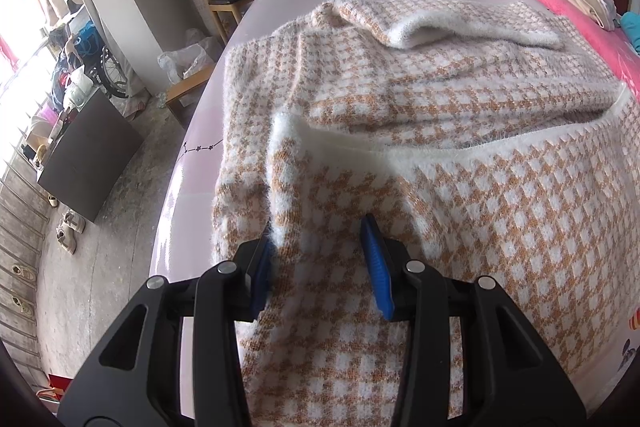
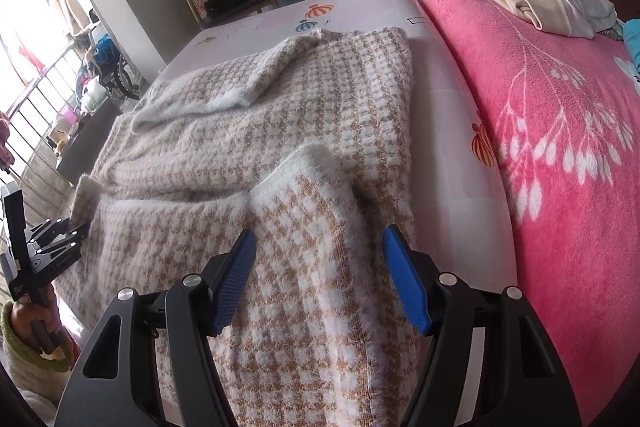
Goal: Fold large clothes
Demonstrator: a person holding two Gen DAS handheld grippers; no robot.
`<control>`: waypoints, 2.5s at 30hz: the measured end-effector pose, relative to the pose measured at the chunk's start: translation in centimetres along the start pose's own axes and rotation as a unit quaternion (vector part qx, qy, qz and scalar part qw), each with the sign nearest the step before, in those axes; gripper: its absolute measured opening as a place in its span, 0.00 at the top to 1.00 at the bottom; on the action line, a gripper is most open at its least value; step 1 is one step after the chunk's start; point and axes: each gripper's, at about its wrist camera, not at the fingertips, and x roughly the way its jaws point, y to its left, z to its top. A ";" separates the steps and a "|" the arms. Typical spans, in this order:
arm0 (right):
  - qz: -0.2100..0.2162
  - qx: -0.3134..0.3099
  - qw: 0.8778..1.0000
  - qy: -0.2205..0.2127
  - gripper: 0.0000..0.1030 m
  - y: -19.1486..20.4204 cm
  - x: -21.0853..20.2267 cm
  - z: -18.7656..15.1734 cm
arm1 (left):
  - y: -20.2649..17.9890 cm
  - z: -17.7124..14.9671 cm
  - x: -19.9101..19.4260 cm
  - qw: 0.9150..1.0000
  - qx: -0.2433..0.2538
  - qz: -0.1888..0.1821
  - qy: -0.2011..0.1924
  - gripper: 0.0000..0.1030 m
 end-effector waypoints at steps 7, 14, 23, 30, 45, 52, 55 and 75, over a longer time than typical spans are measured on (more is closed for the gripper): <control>-0.005 -0.004 1.000 0.007 0.37 0.1 0.2 0.1 | 0.0 0.0 0.0 1.000 0.000 0.000 0.000 0.61; -0.008 -0.005 1.000 0.011 0.37 0.3 0.6 0.1 | 0.0 0.0 0.0 1.000 -0.001 0.001 0.000 0.61; -0.015 -0.016 1.000 0.018 0.37 0.6 0.4 -0.6 | -0.1 0.1 0.1 1.000 0.000 0.001 0.000 0.61; -0.023 -0.024 0.999 0.017 0.48 0.7 1.3 0.3 | -0.1 0.0 0.0 1.000 -0.002 -0.002 0.000 0.61; -0.074 -0.069 0.995 -0.021 0.92 3.6 -0.7 -0.5 | 0.9 0.1 0.0 0.999 -0.012 -0.025 -0.018 0.67; -0.087 -0.067 0.992 -0.059 0.92 4.9 -3.6 -1.5 | 2.4 -0.6 -1.7 0.997 -0.030 -0.040 -0.053 0.90; -0.087 -0.062 0.991 -0.078 0.92 5.2 -5.3 -2.1 | 2.7 -1.0 -3.8 0.995 -0.029 -0.043 -0.085 0.92; -0.050 -0.092 0.971 -0.216 0.93 6.0 -11.2 7.9 | 4.1 9.9 -11.6 0.966 0.008 -0.027 -0.258 0.94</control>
